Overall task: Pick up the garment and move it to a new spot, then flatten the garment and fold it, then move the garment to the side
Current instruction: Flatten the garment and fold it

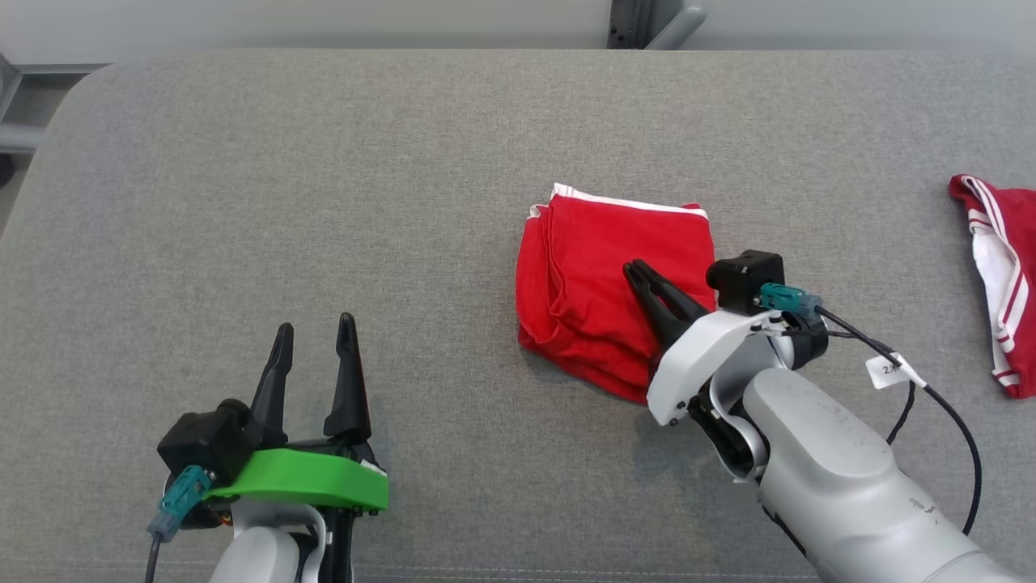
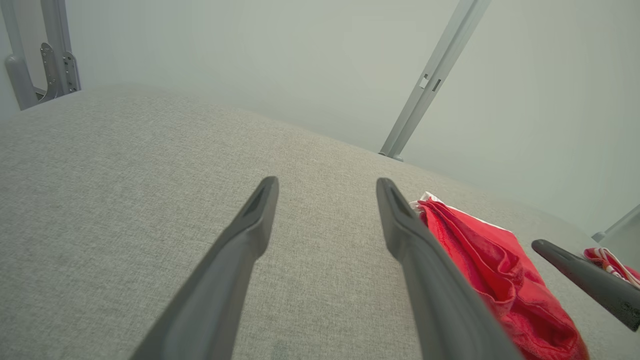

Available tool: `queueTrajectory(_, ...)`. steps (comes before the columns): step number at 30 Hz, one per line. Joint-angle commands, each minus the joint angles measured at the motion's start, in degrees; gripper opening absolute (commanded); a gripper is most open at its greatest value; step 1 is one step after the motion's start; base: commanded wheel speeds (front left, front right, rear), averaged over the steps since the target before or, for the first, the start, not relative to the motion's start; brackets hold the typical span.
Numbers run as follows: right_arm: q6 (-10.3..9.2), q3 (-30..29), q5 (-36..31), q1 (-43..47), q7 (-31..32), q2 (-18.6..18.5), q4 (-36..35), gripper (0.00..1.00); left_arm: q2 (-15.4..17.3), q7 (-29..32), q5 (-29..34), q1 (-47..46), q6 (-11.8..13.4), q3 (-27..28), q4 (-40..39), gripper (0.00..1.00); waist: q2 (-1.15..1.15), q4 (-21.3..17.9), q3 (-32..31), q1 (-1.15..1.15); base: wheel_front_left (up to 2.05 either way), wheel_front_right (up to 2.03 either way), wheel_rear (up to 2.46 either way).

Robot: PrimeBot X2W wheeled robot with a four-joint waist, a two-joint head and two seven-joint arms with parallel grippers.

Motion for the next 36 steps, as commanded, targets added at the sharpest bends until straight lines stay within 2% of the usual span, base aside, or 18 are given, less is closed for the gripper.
queueTrajectory(1, -0.03, 0.13, -0.23, 0.72, -0.41, 0.22, 0.29, 0.0, 0.34, 0.0, 0.2, -0.78, -0.18, 0.04, 0.06, 1.0, 0.0, 0.46, 0.28, 0.0, 0.0, 0.0, 0.0)
queueTrajectory(12, -0.03, 6.62, -1.56, -0.64, -2.71, 4.14, 7.18, 0.0, 0.17, -0.03, -0.17, -1.24, -0.38, -0.5, 0.89, 1.0, 0.0, 4.06, 0.4, 0.0, 0.0, 0.0, 0.0)
queueTrajectory(21, -0.03, 13.02, -1.65, -1.43, -3.67, 5.12, 10.63, 0.0, 0.41, -0.18, -0.25, -0.07, 0.1, -0.5, 1.04, 1.0, 0.0, 3.76, -0.57, 0.0, 0.0, 0.0, 0.0)
queueTrajectory(25, -0.04, 12.81, -2.21, -2.38, -4.0, 5.26, 9.11, 0.0, 0.67, -0.19, -0.24, 0.11, 0.02, -0.66, 0.91, 1.0, 0.0, 2.42, -1.16, 0.0, 0.0, 0.0, 0.0)
queueTrajectory(28, -0.04, 9.29, -4.04, -2.45, -3.96, 4.52, 5.22, 0.0, 0.96, -0.23, -0.04, 0.2, -0.09, -0.78, 0.75, 1.0, 0.0, 1.12, -1.68, 0.0, 0.0, 0.0, 0.0)
queueTrajectory(31, -0.04, 4.08, -7.27, -0.44, -3.98, 3.66, 0.35, 0.42, 1.2, -0.23, 0.47, 0.09, -0.16, -1.1, 0.55, 1.0, 0.0, -0.34, -2.22, 0.0, 0.0, 0.0, 0.0)
queueTrajectory(32, -0.04, 2.04, -8.15, 0.41, -3.98, 3.6, -1.34, 0.47, 1.37, -0.27, 0.76, -0.02, -0.17, -1.1, 0.5, 1.0, 0.0, -0.89, -2.42, 0.0, 0.0, 0.0, 0.0)
queueTrajectory(34, -0.03, -2.05, -10.71, 2.06, -3.99, 3.39, -4.8, 0.98, 1.31, -0.27, 0.99, -0.19, -0.42, -1.43, 0.48, 1.0, 0.0, -1.85, -2.81, 0.0, 0.0, 0.0, 0.0)
queueTrajectory(36, -0.04, -6.34, -13.16, 4.22, -3.98, 3.34, -7.99, 1.0, 1.38, -0.32, 1.49, -0.38, -0.63, -1.76, 0.56, 1.0, 0.0, -2.72, -3.22, 0.0, 0.0, 0.0, 0.0)
